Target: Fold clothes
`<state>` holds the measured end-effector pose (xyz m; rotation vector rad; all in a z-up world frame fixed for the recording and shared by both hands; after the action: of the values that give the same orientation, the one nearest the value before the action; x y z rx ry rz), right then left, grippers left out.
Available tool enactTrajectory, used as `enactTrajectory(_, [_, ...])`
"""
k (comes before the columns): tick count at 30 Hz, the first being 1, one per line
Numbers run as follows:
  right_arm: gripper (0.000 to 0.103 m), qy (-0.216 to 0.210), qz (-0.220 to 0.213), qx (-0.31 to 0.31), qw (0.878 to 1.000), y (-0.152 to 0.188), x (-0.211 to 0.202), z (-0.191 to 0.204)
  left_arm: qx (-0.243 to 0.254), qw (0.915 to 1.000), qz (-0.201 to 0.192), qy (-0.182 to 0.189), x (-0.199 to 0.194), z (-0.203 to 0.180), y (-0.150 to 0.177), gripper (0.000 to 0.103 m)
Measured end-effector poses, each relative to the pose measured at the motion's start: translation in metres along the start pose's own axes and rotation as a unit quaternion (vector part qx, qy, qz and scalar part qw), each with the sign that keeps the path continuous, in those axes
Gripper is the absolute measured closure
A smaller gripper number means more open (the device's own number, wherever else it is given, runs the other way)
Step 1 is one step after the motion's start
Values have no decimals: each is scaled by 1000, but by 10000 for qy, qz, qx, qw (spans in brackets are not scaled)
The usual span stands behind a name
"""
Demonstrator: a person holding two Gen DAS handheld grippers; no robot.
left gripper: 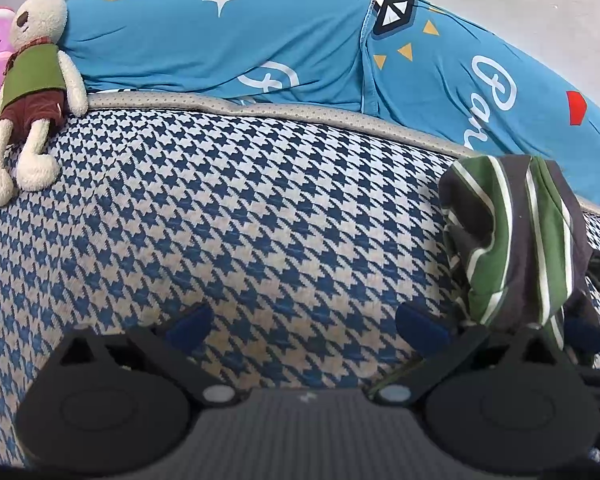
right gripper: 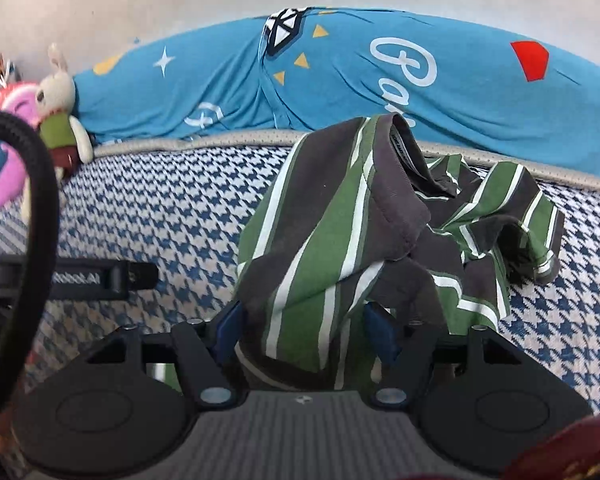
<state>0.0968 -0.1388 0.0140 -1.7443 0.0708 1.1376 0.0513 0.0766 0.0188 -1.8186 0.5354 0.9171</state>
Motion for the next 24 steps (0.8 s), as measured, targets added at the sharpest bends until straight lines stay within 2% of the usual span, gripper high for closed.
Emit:
enactTrajectory(3, [65, 149, 68, -125, 9998, 3, 3, 2, -17, 10000, 7, 1, 0, 1, 0, 0])
enactTrajectory(4, [76, 171, 74, -101, 9998, 4, 2, 1, -19, 10000, 7, 5, 0, 1, 0, 0])
enactTrajectory(5, [83, 152, 67, -40, 9999, 4, 1, -1, -20, 10000, 6, 10, 0, 0, 0, 0])
enactTrajectory(7, [89, 67, -28, 106, 9999, 2, -3, -5, -24, 10000, 3, 18, -1, 1, -1, 0])
enactTrajectory(11, [92, -234, -443, 521, 9974, -7, -15, -17, -11, 10000, -2, 40, -3, 1, 1, 0])
enactTrajectory(16, [93, -708, -1055, 1262, 9838, -27, -25, -39, 92, 9999, 28, 119, -3, -4, 3, 0])
enactTrajectory(21, [95, -1017, -1521, 1508, 9715, -56, -23, -43, 145, 9997, 93, 149, -2, -7, 5, 0])
enactTrajectory(24, [95, -1172, -1638, 1594, 9664, -68, -20, -44, 111, 9997, 118, 155, -1, -6, 5, 0])
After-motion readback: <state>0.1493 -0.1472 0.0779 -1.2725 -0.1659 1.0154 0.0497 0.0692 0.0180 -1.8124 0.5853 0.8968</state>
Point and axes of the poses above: each gripper's, at about its wrist camera, not at the fingertips, and x roughly the way its jaws point, z to its left, y to its underside, the point moved 2 cm from there along x, roughly the way its jaws point, and after that the axes turned 9 degrees about -x, right-handed, at the moved point
